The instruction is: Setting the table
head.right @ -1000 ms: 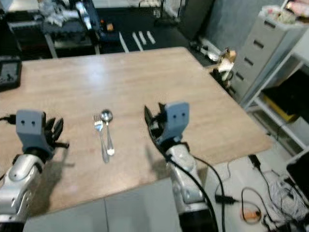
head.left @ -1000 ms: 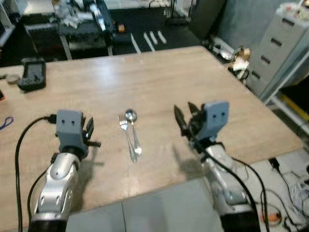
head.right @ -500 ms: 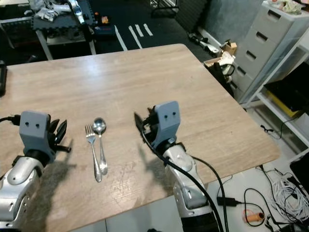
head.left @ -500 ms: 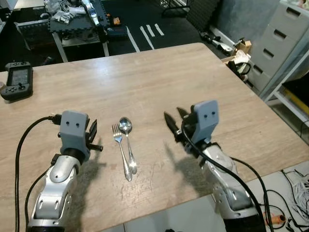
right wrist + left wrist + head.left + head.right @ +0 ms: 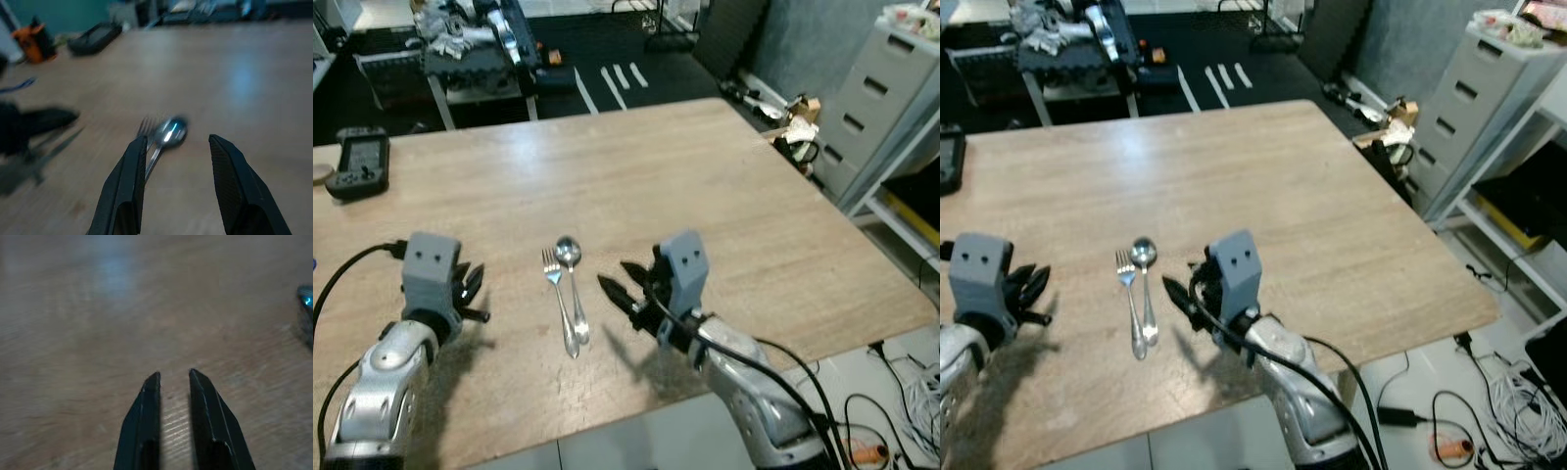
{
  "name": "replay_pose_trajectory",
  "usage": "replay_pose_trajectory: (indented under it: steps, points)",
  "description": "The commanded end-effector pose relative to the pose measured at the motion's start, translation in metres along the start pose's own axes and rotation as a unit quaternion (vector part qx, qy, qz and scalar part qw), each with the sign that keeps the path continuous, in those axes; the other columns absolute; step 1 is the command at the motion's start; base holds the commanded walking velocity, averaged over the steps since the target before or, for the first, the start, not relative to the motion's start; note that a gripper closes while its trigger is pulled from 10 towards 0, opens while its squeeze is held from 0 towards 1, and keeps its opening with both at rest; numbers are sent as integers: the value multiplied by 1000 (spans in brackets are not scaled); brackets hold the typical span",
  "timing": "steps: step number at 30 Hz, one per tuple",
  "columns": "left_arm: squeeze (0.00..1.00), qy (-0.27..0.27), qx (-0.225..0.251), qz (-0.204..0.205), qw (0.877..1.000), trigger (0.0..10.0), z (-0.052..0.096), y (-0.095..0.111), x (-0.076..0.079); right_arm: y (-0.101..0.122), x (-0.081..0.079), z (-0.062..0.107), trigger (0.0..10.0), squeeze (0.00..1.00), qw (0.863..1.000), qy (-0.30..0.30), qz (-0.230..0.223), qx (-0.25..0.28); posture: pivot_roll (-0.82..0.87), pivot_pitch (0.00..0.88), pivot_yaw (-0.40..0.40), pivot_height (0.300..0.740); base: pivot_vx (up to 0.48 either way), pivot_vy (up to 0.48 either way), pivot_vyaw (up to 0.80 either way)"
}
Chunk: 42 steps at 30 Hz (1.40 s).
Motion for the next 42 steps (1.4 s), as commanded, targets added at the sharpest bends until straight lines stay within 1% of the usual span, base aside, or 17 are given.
replay_pose_trajectory:
  steps: [1, 3, 5, 7, 9, 11, 15, 18, 20, 25, 28, 31, 32, 34, 35, 38, 42]
  points:
    - [0, -13, -10, 1, 1000, 10000, -7, -4, 5, 6, 9, 0, 10000, 0, 1000, -25, 7, 9, 60, 97, 46, 740, 0, 0, 0]
    - [0, -56, -14, 6, 998, 10000, -17, -2, 20, 15, 16, -2, 10000, 0, 999, -43, 11, 22, 44, 119, 44, 740, 0, 0, 0]
    - [0, -56, -14, 6, 998, 10000, -17, -2, 20, 15, 16, -2, 10000, 0, 999, -43, 11, 22, 44, 119, 44, 740, 0, 0, 0]
    - [0, -128, -26, -3, 991, 10000, -25, 0, 43, 26, 23, -1, 10000, 0, 997, -62, 14, 39, 23, 135, 51, 740, 0, 0, 0]
    - [0, -141, -29, -3, 990, 10000, -26, -1, 48, 27, 24, 0, 10000, 0, 997, -66, 14, 41, 20, 137, 52, 740, 0, 0, 0]
    - [0, -192, -38, -8, 981, 10000, -26, -3, 70, 30, 29, 1, 10000, 0, 996, -77, 16, 46, 1, 144, 61, 740, 0, 0, 0]
    - [0, -321, -53, -7, 946, 10000, -8, -14, 132, 35, 38, 5, 10000, 0, 993, -100, 18, 53, -17, 145, 69, 740, 0, 0, 0]
    - [0, -345, -56, -11, 937, 10000, -6, -18, 150, 36, 40, 5, 10000, 0, 993, -105, 17, 54, -18, 145, 68, 740, 0, 0, 0]
    - [0, -342, -53, -13, 938, 10000, -11, -17, 156, 36, 40, 5, 10000, 0, 993, -104, 17, 55, -26, 146, 61, 740, 0, 0, 0]
    - [0, -278, -32, -18, 960, 10000, -39, -2, 148, 39, 38, 3, 10000, 0, 993, -100, 19, 57, -33, 141, 59, 740, 0, 0, 0]
    - [0, -241, -13, -6, 970, 10000, -48, 12, 133, 39, 37, 3, 10000, 0, 993, -100, 22, 57, -37, 135, 65, 740, 0, 0, 0]
    - [0, -167, 30, -33, 985, 10000, -51, 27, 102, 39, 41, 6, 10000, 0, 992, -110, 31, 53, -37, 135, 65, 740, 0, 0, 0]
    - [0, -115, 59, -36, 991, 10000, -49, 38, 80, 34, 45, 9, 10000, 0, 991, -126, 34, 41, -14, 129, 64, 740, 0, 0, 0]
    - [0, -97, 80, -32, 992, 10000, -44, 46, 69, 28, 49, 11, 10000, 0, 989, -138, 30, 30, -9, 127, 62, 740, 0, 0, 0]
    - [0, -97, 80, -32, 992, 10000, -44, 46, 69, 28, 49, 11, 10000, 0, 989, -138, 30, 30, -9, 127, 62, 740, 0, 0, 0]
    - [0, -114, 112, -5, 987, 10000, -24, 58, 61, 10, 51, 18, 10000, 0, 989, -148, 16, 0, 2, 122, 56, 740, 0, 0, 0]
    - [0, -179, 122, 2, 976, 10000, 3, 60, 71, -8, 48, 23, 10000, 0, 990, -137, 11, -31, 14, 120, 52, 740, 0, 0, 0]
Point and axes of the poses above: a point about 5 cm out from each wrist's last joint towards the gripper, its own z axis pointing back from the gripper into the wrist, its own y axis along the axis of the wrist's last joint, x = y × z, the point moved 5 cm from there along -z, pointing out of the wrist towards the gripper, and after that the axes turned 5 degrees about -z, right-handed, at the moved point
